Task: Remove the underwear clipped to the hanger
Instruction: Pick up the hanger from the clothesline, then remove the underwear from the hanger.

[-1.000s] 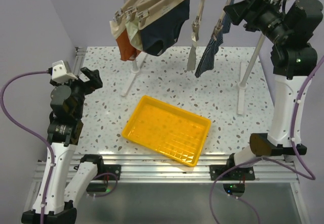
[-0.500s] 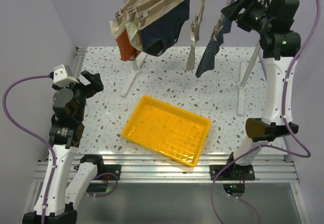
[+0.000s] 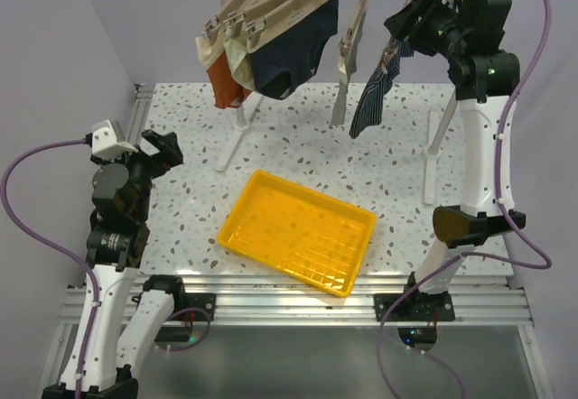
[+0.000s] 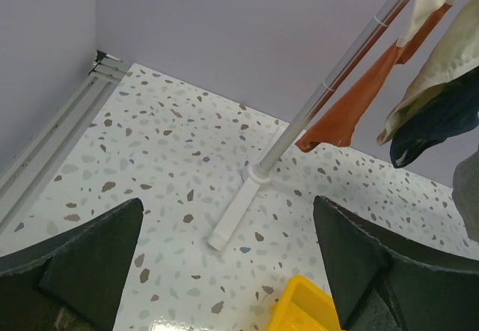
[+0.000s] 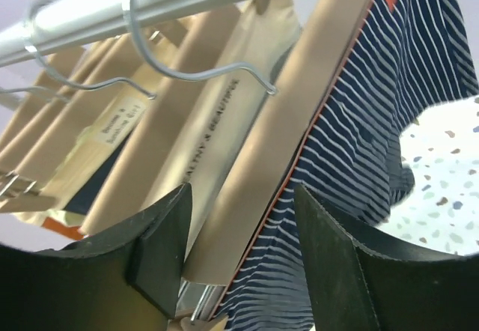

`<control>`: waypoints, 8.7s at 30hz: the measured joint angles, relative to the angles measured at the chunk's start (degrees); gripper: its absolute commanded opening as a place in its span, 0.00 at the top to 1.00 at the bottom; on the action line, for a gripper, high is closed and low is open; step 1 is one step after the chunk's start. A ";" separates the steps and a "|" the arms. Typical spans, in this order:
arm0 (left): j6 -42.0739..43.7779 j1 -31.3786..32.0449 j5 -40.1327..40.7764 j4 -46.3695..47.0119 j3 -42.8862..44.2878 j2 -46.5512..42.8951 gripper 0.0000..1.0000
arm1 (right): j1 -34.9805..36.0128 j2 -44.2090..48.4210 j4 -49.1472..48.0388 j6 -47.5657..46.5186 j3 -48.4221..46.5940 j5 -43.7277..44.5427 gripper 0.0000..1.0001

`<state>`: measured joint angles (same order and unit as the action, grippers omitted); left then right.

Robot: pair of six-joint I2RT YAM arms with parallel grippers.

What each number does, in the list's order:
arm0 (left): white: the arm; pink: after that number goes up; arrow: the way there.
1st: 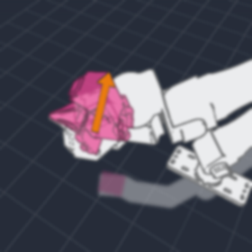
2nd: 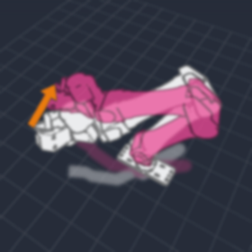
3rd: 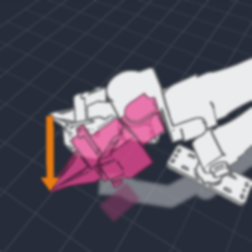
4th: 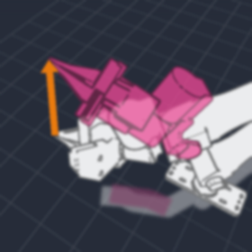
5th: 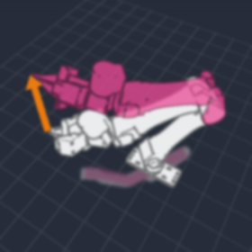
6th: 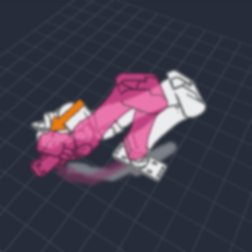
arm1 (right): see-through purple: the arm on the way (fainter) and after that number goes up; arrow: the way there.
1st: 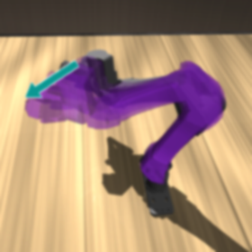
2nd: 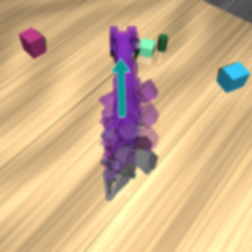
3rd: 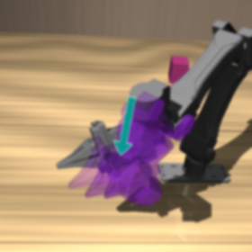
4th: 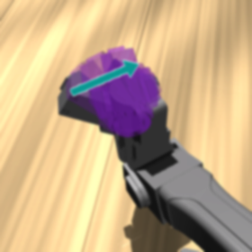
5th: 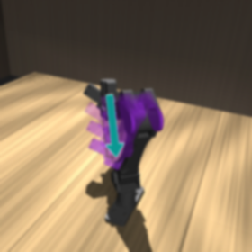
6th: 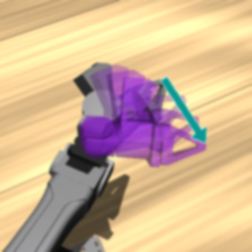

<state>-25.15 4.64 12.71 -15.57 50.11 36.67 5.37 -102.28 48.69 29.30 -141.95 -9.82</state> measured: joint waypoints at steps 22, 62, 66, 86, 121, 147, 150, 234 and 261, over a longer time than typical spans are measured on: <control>-1.31 0.00 0.02 0.09 -0.76 -0.46 0.00 | -0.63 -0.55 3.52 -7.10 -1.14 5.86 0.70; -1.66 0.00 -13.88 9.33 -2.08 0.74 0.00 | -2.12 8.85 -6.14 -22.36 11.96 2.67 1.00; -1.20 0.00 -18.18 12.35 -2.95 1.44 0.00 | -2.25 12.59 -6.45 -23.93 16.92 2.29 1.00; 3.58 3.52 -41.66 37.11 -8.76 12.70 0.00 | -10.51 35.87 -4.15 -40.39 53.20 -5.81 1.00; 42.91 29.68 -54.18 33.38 1.84 36.35 0.09 | -7.45 37.64 18.21 -112.13 65.18 -34.73 1.00; 49.75 33.77 -49.00 23.19 8.50 44.70 0.44 | -6.03 38.53 16.72 -112.21 65.59 -34.97 1.00; 50.27 33.79 -47.98 23.10 8.50 44.94 0.58 | -6.03 38.82 16.72 -112.19 65.59 -34.97 1.00; 52.81 43.34 -29.09 9.29 14.91 47.19 1.00 | -14.93 27.98 12.68 -89.15 44.48 -42.80 0.28; 48.06 42.62 -30.69 5.33 18.23 48.04 1.00 | -6.86 27.87 28.04 -124.98 52.09 -27.30 0.30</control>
<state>22.92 47.27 -17.98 -10.24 68.34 84.71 -1.50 -74.41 76.73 -95.68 -89.86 -37.12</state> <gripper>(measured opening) 0.097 0.701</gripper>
